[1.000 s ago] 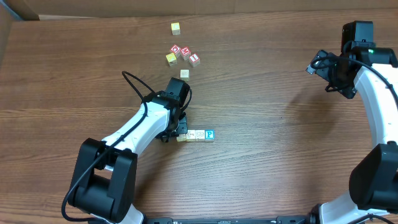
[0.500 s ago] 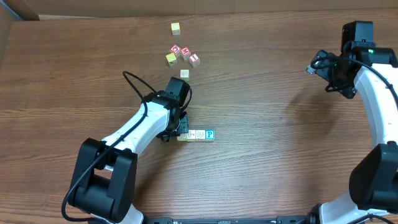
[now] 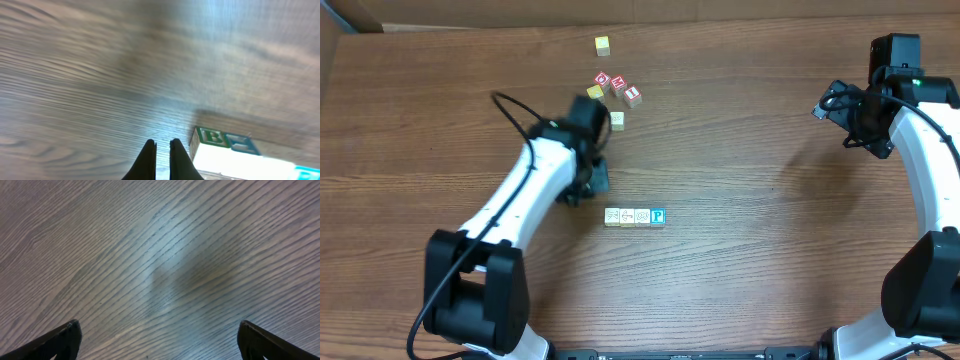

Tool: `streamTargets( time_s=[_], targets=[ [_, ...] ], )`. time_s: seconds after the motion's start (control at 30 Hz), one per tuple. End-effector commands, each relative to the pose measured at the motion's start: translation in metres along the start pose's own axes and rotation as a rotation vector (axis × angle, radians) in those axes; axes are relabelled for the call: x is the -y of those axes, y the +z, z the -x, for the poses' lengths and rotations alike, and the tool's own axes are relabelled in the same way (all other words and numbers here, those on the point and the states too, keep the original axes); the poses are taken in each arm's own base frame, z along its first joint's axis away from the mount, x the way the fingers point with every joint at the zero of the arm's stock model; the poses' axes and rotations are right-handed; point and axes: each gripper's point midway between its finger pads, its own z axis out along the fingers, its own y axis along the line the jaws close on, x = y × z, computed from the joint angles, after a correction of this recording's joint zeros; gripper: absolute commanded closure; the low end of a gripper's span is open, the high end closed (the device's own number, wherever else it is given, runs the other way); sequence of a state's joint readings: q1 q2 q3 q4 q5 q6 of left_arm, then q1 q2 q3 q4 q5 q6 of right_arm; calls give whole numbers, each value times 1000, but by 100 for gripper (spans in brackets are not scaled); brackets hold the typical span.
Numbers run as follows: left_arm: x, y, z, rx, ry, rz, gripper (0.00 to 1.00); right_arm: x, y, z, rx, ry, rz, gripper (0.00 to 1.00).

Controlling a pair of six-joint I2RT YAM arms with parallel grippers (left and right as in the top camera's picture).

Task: Flip 5 blocks

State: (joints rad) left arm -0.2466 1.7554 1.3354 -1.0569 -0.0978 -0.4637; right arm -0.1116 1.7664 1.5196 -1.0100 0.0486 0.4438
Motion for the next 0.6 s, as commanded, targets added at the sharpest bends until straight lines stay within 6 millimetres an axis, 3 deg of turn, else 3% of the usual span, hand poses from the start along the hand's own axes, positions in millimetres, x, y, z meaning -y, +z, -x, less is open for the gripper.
streamTargets(
  time_s=[0.0,0.17,0.23,0.27,0.4,0.43,0.57],
  targets=[
    [-15,-41,33,99,-62,-34,95,-3,-9,7,30,-4,15,0],
    [-49,-69,59,140,-176,-49,84,-3,-9,7,30,-4,15,0],
    [-65,-71,66,149,-227,-46,65,-3,-9,7,30,-4,15,0],
    [-74,-71,68,148,-260,-46,44,-3,-9,7,30,-4,15,0],
    [-102,-68,69,139,-356,-30,19,-3,-9,7,30,-4,15,0],
    [-107,-68,70,139,-371,-26,3,-3,-9,7,30,-4,15,0],
    [-119,-67,71,139,-402,-20,0,-3,-9,7,30,-4,15,0]
  ],
)
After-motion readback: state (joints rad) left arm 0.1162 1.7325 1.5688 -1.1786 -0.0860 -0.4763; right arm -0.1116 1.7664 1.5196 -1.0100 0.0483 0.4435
